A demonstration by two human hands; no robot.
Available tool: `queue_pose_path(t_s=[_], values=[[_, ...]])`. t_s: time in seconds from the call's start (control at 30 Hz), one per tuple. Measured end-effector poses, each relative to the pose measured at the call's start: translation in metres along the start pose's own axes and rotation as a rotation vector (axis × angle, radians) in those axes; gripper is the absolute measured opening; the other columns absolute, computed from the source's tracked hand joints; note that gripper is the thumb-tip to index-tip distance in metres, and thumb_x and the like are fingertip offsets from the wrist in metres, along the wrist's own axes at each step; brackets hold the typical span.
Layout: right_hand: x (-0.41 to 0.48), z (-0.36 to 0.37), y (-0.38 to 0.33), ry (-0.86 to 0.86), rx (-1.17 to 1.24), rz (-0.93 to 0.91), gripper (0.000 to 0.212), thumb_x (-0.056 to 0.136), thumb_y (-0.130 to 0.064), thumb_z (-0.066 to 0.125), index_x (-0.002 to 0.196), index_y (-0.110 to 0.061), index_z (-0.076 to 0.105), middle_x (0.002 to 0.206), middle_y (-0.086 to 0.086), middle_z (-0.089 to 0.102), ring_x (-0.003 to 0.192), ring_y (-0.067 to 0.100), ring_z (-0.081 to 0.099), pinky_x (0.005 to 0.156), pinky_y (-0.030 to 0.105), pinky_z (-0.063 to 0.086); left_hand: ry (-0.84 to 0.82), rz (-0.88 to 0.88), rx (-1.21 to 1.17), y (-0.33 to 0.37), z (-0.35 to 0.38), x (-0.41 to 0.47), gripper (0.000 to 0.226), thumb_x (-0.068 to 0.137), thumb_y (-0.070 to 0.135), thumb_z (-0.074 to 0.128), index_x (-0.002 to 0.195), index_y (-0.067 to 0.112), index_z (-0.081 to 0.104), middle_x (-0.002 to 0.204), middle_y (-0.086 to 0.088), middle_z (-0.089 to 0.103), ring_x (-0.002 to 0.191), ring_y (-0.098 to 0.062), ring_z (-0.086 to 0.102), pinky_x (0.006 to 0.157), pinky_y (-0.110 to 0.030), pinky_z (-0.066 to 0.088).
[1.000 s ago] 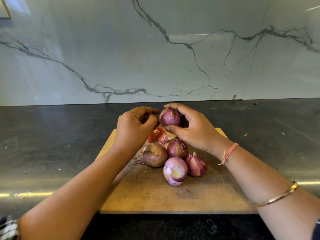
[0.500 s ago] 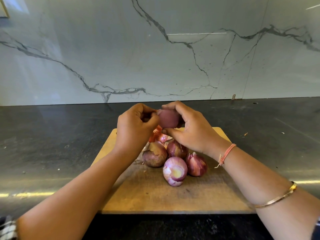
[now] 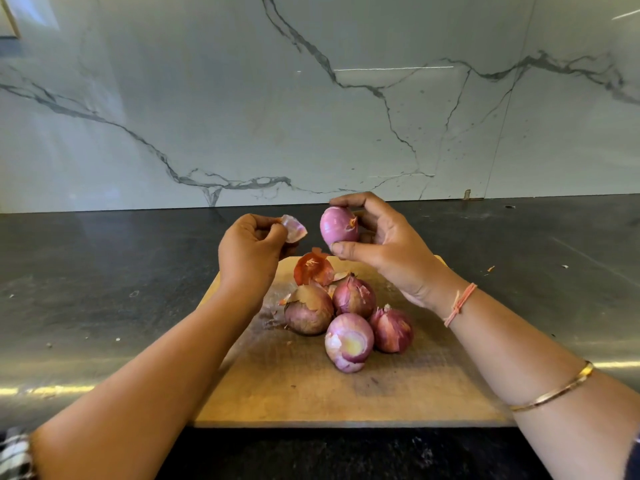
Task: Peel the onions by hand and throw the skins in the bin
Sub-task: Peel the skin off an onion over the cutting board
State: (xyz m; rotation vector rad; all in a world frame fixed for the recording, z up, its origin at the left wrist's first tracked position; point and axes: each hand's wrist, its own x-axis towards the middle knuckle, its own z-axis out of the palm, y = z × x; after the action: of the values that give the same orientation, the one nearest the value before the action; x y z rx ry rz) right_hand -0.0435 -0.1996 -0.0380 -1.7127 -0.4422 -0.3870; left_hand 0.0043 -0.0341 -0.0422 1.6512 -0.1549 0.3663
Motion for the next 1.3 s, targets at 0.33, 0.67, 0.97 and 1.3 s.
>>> queue_pose_path(t_s=[0.33,0.67,0.97,1.3], values=[[-0.001,-0.002,-0.002,-0.029,0.085,0.111,0.033,0.077,-0.014,0.063,0.102,-0.037,0.066,0.101,-0.009,0.06,0.081,0.008,0.053,0.065,0.019,0.042,-0.214,0.28,0.52,0.004,0.0,-0.013,0.021,0.087,0.029,0.06,0.072,0.021,0.073,0.068,0.004,0.069,0.064,-0.014,0.063,0.06,-0.031,0.052],[-0.001,0.003,0.004,0.012,-0.086,0.06,0.04,0.082,-0.006,0.07,0.113,-0.025,0.055,0.116,0.004,0.061,0.099,0.011,0.06,0.087,0.024,0.051,-0.196,0.36,0.324,0.009,-0.002,-0.017,0.013,0.083,0.035,0.065,0.092,0.028,0.071,0.079,0.018,0.069,0.071,0.001,0.065,0.069,-0.028,0.057],[-0.004,0.005,0.002,-0.03,-0.463,-0.065,0.049,0.082,-0.002,0.067,0.127,-0.016,0.054,0.121,0.0,0.06,0.106,0.01,0.058,0.088,0.014,0.045,-0.251,0.408,0.314,0.007,-0.002,-0.017,0.016,0.079,0.028,0.069,0.094,0.026,0.075,0.075,0.023,0.068,0.073,0.009,0.065,0.07,-0.016,0.054],[-0.005,0.003,0.0,-0.04,-0.587,-0.127,0.056,0.082,-0.003,0.066,0.134,-0.017,0.051,0.124,0.001,0.058,0.112,0.01,0.055,0.095,0.016,0.044,-0.287,0.433,0.25,0.005,-0.002,-0.016,0.015,0.08,0.024,0.071,0.094,0.027,0.074,0.078,0.021,0.069,0.076,0.008,0.066,0.071,-0.014,0.054]])
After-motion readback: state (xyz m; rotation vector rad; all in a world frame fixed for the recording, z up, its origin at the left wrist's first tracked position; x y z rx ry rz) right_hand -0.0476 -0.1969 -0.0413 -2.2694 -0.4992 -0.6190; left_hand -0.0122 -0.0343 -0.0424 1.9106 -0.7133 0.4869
